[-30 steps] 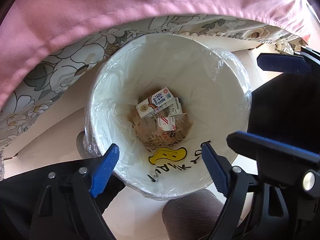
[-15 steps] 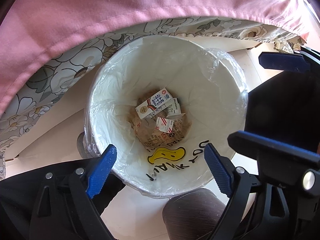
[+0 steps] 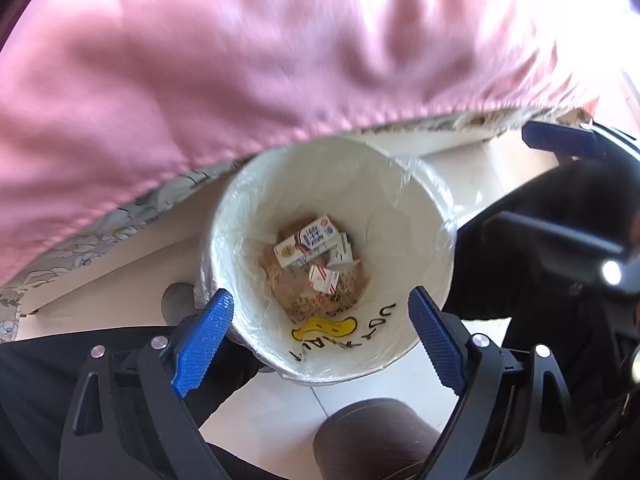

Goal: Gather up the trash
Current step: 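Open the right gripper to drop the medicine box into the bin while the left opens too, then move both open tools back over the bed toward the roller and blocks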

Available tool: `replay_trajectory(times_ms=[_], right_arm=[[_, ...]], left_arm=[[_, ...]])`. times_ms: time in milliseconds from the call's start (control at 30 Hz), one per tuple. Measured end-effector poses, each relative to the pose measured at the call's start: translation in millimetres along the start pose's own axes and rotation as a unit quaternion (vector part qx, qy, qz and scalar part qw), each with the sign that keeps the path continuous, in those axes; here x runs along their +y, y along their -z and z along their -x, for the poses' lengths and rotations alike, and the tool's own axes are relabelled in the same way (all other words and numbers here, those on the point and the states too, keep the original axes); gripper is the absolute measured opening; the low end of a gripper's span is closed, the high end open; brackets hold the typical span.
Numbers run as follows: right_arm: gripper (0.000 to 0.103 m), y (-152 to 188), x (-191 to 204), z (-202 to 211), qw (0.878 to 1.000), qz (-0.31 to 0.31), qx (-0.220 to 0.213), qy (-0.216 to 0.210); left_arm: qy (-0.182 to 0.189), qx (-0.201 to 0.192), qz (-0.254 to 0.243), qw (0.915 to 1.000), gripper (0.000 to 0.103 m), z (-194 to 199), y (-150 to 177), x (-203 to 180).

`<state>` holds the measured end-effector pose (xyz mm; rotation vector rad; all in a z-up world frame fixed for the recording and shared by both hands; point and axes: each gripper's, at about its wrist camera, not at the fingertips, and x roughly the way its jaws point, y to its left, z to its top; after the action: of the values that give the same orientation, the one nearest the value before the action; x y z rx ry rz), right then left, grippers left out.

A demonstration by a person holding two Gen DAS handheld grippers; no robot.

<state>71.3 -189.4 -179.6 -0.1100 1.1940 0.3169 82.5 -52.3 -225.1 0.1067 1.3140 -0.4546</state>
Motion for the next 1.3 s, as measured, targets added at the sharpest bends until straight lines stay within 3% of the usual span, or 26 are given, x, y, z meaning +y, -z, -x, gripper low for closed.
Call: replay_trajectory(times_ms=[267, 400, 533, 700, 800, 967, 1133, 1300], right_arm=[[0.093, -25, -29, 62, 0.995, -0.056, -0.082, -0.001], [0.093, -49, -46, 86, 0.990, -0.089, -0.110, -0.016], [0.093, -76, -61, 105, 0.985, -0.105, -0.137, -0.006], [0.093, -101, -78, 117, 0.981, -0.112, -0.157, 0.000], [0.093, -111, -84, 113, 0.982, -0.100, -0.160, -0.008], [0.093, -127, -88, 105, 0.984, -0.081, -0.159, -0.013], [0.093, -147, -92, 98, 0.987, -0.055, -0.153, 0.002], [0.093, -171, -102, 92, 0.986, -0.055, -0.155, 0.011]], left_arm=[[-0.044, -0.129, 0.025, 0.9903, 0.091, 75, -19, 13], [-0.057, -0.168, 0.045, 0.9831, 0.091, 108, -38, 29], [-0.034, -0.173, 0.108, 0.9784, 0.091, 126, -61, 56], [-0.043, -0.171, 0.169, 0.9697, 0.091, 133, -79, 78], [-0.050, -0.181, 0.157, 0.9695, 0.091, 137, -89, 79], [-0.107, -0.198, 0.089, 0.9702, 0.091, 147, -121, 70], [-0.161, -0.215, 0.046, 0.9621, 0.091, 153, -159, 66], [-0.148, -0.221, 0.034, 0.9634, 0.091, 157, -199, 72]])
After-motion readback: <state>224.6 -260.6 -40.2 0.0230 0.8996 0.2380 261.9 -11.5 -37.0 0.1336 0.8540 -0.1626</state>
